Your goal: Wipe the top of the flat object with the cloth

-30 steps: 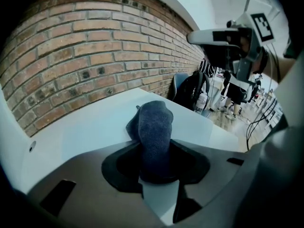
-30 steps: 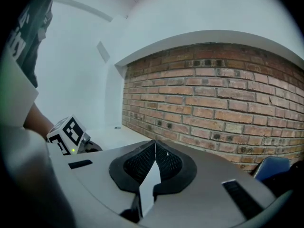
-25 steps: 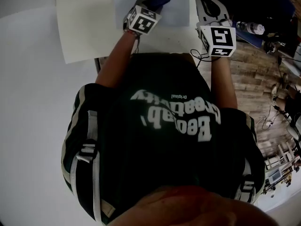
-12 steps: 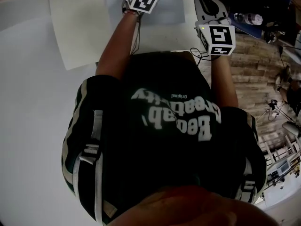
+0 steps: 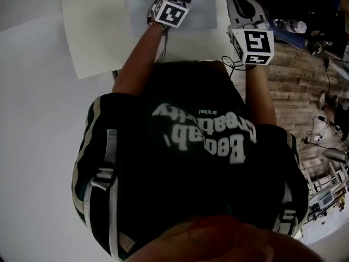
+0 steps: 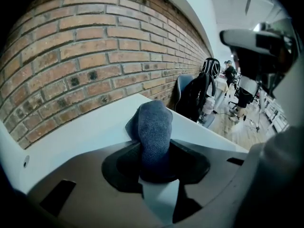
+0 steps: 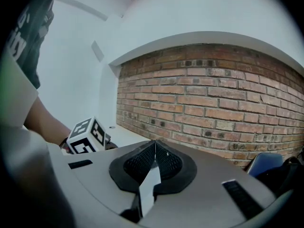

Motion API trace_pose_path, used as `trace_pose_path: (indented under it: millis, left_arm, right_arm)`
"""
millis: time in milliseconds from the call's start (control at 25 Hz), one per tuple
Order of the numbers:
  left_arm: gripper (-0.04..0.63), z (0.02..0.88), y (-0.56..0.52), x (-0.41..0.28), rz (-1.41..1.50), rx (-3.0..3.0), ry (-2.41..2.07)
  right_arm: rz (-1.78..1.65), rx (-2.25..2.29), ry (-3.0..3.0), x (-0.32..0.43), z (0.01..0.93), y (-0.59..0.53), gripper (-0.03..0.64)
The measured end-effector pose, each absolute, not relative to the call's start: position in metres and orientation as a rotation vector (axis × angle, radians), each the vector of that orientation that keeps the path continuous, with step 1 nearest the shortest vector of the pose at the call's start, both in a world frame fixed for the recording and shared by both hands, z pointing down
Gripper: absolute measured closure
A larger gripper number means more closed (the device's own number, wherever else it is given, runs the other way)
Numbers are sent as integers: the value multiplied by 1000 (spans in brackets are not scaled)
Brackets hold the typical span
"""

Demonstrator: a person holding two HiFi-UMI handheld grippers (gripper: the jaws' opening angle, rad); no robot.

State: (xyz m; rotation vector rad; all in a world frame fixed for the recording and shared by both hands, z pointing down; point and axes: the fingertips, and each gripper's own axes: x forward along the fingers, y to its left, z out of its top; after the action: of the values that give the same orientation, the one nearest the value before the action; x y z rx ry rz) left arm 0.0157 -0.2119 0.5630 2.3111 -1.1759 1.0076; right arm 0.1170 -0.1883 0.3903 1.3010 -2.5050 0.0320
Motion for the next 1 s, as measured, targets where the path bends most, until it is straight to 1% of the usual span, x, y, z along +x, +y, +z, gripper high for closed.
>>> trace_pose_path:
  millis: [480, 760, 1000]
  left_arm:
    - [445, 566, -115, 56, 1030, 2413, -998]
    - [443, 565, -120, 56, 998, 2406, -955]
    - [443, 567, -158, 53, 988, 2422, -1004]
  right_arm:
    - [26, 1276, -2527, 111, 392, -197, 621]
    - [25, 1262, -2533, 108, 393, -201, 621]
    - [32, 1265, -2521, 111, 397, -199, 621]
